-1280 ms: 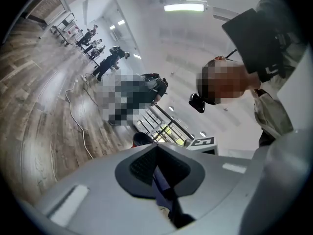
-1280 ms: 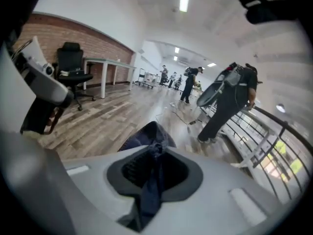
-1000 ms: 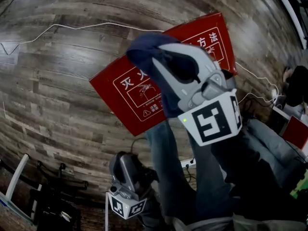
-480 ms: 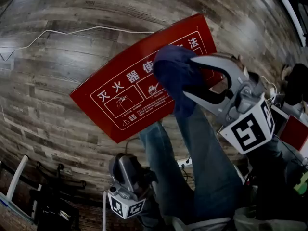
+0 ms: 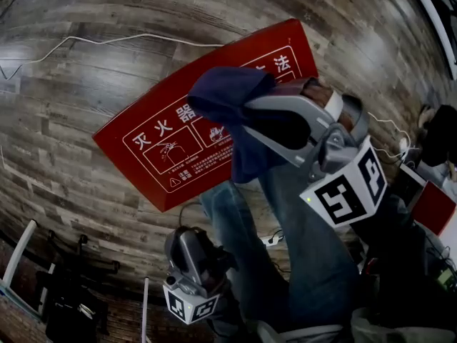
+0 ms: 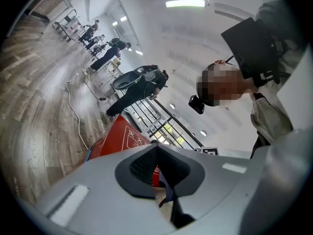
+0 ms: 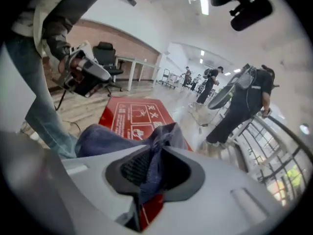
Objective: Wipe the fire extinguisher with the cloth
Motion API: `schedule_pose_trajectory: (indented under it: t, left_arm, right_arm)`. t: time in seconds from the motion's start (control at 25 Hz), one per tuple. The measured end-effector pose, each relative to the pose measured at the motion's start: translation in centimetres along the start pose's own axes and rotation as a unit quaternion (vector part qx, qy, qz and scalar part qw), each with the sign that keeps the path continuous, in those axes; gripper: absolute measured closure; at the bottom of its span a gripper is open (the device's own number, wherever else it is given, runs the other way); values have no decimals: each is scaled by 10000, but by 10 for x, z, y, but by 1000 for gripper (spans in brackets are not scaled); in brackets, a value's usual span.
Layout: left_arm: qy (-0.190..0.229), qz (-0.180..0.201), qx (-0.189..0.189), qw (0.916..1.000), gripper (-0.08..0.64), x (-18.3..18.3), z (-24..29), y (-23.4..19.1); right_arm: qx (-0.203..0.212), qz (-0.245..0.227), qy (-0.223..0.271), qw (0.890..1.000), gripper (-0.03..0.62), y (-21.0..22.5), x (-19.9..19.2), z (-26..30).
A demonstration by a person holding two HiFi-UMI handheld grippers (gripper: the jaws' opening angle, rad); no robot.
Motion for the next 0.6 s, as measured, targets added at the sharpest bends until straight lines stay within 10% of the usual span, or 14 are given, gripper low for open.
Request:
schedule_pose_trajectory:
  t: [0.4, 0.6]
  left_arm:
    - [-121, -46, -110, 9999, 554, -6, 2, -7]
    - [-205, 26, -163, 9997, 554, -1, -10, -16]
  right_arm:
    - [-1521, 2097, -947, 9612, 538, 10, -66, -36]
    - [-802, 1813, -235, 9799, 538, -73, 16, -4]
Point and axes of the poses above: the fingertips, and each gripper's own axes: z forward along the fingers, y to its right, x out of its top, the point moved 6 cm from there along -z, backward along the fingers, and after that the axes turned 8 degrees about -y, right-handed, at the moved point
